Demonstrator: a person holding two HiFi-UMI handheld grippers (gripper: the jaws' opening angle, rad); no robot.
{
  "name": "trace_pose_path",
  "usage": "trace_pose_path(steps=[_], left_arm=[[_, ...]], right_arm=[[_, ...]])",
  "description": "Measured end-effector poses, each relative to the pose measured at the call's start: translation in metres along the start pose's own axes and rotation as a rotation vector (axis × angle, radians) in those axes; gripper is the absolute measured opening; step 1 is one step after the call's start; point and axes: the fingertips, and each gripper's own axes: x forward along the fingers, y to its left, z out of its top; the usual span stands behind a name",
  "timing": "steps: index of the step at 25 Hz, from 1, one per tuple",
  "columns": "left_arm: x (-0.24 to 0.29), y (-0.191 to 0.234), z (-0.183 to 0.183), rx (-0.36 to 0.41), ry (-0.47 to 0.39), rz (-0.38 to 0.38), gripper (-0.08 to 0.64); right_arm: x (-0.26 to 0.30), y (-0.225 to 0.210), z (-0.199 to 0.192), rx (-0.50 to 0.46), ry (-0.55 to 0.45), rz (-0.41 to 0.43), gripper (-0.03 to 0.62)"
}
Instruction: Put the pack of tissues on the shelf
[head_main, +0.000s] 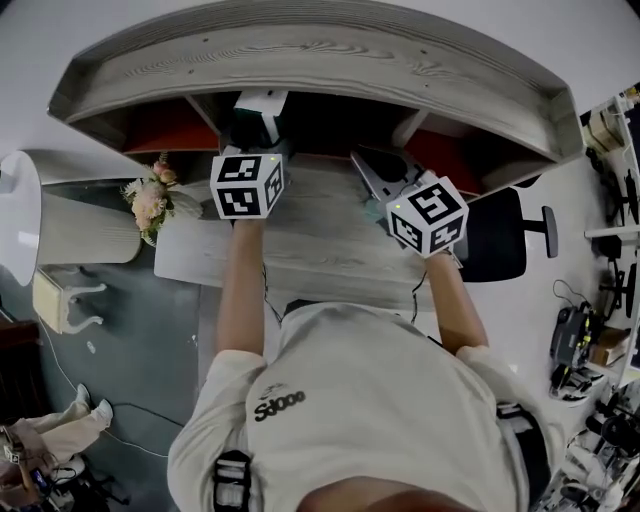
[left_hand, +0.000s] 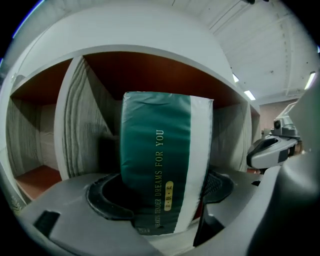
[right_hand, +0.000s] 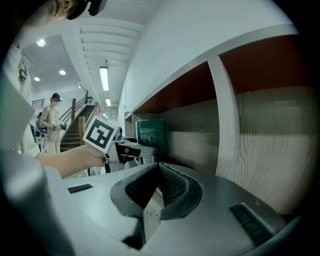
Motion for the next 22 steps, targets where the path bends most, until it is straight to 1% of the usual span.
trace_pose_path(steps=[6, 14, 22], left_arm=[[0.024, 0.008, 0.005, 0.002, 0.01, -0.003, 0.377], [0.05, 0.011, 0.01, -0.013, -0.001, 0.002, 0.377], [0.05, 0.012, 0.012, -0.044, -0.025, 0.004, 0.385]], right_arm=[[0.005, -0.005, -0.004, 0.011, 0.014, -0.021, 0.006], [-0.007, -0.02, -0.008, 0.021, 0.027, -0.076, 0.006], [-0.031, -0.021, -0.012, 0.021, 0.033, -0.11, 0.006]])
